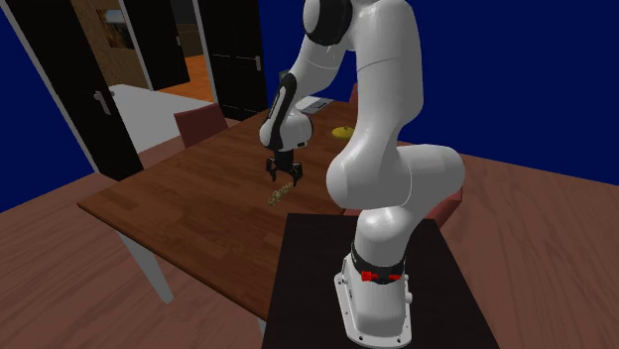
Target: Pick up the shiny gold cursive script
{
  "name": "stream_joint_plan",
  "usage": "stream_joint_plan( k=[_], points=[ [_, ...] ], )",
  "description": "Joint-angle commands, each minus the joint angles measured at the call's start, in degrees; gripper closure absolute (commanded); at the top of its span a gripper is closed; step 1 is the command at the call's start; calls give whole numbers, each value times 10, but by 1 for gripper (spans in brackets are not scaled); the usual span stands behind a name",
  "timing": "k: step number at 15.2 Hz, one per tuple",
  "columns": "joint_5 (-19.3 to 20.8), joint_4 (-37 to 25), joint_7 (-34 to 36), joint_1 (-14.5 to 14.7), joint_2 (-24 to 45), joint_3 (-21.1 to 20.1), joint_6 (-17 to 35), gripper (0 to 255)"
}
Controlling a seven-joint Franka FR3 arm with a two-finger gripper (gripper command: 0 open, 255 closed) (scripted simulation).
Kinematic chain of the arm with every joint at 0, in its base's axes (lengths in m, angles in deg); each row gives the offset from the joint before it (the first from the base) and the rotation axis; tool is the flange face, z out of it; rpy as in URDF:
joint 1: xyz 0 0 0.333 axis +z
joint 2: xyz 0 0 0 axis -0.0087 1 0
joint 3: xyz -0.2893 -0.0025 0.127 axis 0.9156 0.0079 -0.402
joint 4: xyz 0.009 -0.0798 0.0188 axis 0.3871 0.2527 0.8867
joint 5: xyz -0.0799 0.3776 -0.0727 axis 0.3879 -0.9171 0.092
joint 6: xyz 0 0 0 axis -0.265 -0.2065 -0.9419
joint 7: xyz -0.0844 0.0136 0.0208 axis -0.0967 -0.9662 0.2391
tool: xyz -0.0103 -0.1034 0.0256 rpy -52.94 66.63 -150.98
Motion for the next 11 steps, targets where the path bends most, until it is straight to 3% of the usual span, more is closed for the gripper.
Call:
stream_joint_plan(
  k=[1,7,8,11],
  points=[
    [8,-9,6,7,20,9,10,0],
    [21,-21,14,20,55,25,35,0],
    [21,-22,14,19,55,24,34,255],
    [21,-23,14,20,56,25,34,255]
  ],
)
